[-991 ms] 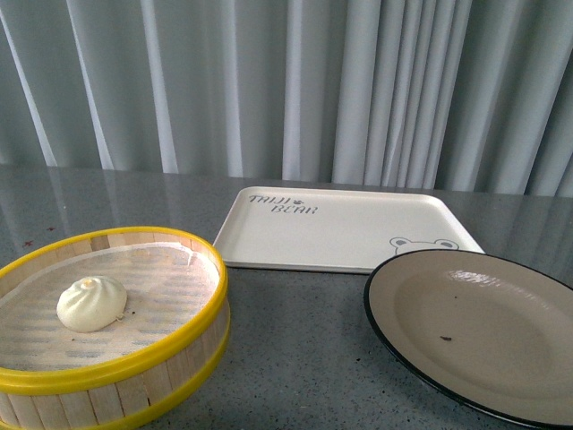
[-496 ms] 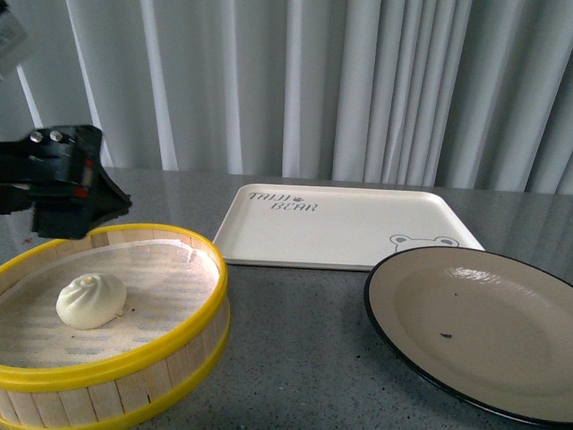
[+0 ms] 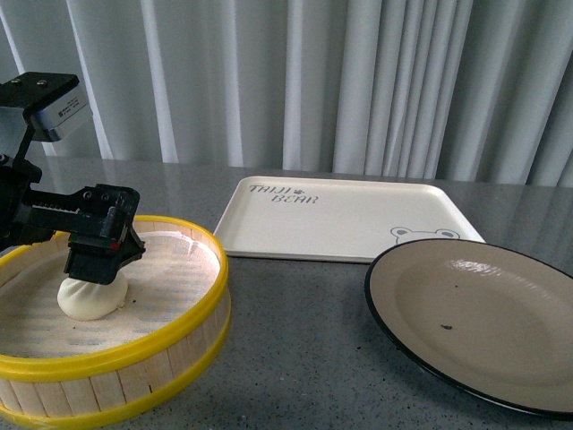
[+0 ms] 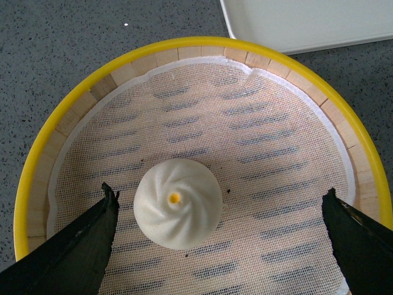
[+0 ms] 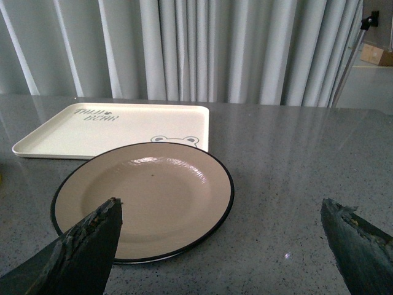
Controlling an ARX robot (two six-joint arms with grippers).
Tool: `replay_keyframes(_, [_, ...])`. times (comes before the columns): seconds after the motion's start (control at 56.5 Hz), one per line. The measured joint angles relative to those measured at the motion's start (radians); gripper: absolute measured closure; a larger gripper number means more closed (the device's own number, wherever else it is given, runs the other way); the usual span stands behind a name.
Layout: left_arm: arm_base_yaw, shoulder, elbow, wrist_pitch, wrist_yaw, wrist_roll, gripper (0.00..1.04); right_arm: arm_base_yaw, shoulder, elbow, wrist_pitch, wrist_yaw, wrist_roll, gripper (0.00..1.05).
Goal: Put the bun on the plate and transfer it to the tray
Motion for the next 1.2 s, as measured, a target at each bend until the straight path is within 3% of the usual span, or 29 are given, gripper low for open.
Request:
replay_keyframes(0.442, [-0.001,0.046,-0.021,0.006,-0.011,-0.019,0.07,0.0,0.0,0.0,0.0,0.0,0.0,0.08])
replay_keyframes(1.204, [0.008,0.147,-0.023,0.16,-0.075,-0.032,0.07,0.0,0.0,0.0,0.0,0.0,0.0,0.08])
